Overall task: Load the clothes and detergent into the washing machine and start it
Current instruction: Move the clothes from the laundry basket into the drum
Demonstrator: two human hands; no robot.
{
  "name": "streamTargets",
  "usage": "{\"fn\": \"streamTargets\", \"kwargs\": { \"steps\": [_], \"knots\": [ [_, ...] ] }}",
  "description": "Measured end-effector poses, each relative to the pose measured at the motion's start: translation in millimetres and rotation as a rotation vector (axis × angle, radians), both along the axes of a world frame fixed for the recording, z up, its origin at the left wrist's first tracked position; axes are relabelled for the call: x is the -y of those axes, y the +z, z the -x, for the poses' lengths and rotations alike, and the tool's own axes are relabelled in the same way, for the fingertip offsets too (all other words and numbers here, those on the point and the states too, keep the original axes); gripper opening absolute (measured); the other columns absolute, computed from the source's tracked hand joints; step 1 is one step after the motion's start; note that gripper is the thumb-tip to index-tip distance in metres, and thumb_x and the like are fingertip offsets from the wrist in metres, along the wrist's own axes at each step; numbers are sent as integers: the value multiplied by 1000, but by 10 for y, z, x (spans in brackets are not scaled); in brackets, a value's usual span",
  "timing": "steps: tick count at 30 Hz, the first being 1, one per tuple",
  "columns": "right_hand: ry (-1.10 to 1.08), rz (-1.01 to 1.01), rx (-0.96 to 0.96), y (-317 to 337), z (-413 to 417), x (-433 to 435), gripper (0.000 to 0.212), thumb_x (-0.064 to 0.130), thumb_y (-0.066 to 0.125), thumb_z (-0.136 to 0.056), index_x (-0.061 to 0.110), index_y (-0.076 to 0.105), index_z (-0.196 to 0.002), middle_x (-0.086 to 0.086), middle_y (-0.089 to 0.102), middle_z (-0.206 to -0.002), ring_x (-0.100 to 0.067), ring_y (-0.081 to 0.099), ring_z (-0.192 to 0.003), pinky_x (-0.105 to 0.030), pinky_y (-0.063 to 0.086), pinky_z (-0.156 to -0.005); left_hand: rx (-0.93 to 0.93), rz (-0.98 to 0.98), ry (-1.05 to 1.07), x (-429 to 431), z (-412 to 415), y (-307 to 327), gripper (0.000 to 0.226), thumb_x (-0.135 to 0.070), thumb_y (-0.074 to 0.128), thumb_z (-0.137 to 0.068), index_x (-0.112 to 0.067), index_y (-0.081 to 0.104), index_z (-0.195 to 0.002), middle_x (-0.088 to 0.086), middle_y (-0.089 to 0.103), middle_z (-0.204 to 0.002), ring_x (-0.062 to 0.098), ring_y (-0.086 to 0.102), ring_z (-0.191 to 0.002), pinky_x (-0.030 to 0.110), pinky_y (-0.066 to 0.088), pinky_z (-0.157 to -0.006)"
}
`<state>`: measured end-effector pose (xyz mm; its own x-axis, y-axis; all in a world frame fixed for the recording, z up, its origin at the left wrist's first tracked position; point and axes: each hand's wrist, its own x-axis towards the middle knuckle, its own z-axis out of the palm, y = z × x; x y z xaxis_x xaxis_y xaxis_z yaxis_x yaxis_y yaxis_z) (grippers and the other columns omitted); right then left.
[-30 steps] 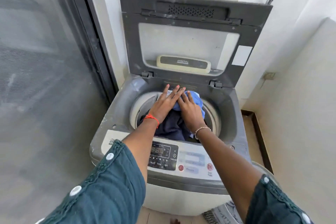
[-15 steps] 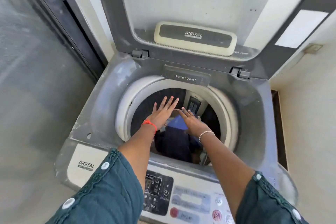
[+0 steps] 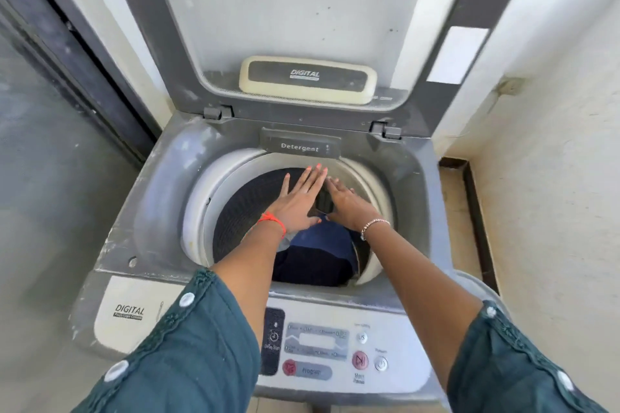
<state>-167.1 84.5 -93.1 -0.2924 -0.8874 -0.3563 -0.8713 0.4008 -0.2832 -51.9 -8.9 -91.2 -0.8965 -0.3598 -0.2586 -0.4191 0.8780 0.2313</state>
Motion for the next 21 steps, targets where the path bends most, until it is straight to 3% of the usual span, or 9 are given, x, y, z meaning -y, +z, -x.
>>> {"fn": "streamTargets", "kwargs": {
  "steps": [7,11,17,21],
  "knots": [
    [-199,387,-141,580,61,-1028,80,6,55,-85,-2,5,-147,-18,6,-156,-25,10,-145,-34,11,-119,-257,141,-226,-882,414,698,97,-25,58,-83,-15,-14,-148,2,-15,-158,16,-12,-146,53,-4,-115],
    [-377,481,-185,798,109,-1857,81,4,55,-81,0,8,-147,-16,12,-156,-24,17,-144,-35,14,-118,-323,132,-347,-1589,644,970,94,-27,57,-84,-14,-10,-149,2,-10,-159,15,-8,-146,54,-3,-115],
    [-643,483,-146,666,329,-3027,75,8,58,-83,-2,17,-145,-23,25,-151,-31,28,-139,-36,24,-113,-317,39,-489,-2651,1150,920,99,-28,61,-80,-13,-10,-149,3,-9,-159,17,-6,-147,53,-1,-115],
    [-719,391,-88,270,506,-3621,84,19,62,-85,1,8,-147,-16,15,-155,-26,19,-143,-29,15,-114,-216,33,-517,-3202,1408,448,106,-37,64,-79,-11,-11,-149,3,-13,-158,17,-10,-146,56,-1,-116]
  ]
}}
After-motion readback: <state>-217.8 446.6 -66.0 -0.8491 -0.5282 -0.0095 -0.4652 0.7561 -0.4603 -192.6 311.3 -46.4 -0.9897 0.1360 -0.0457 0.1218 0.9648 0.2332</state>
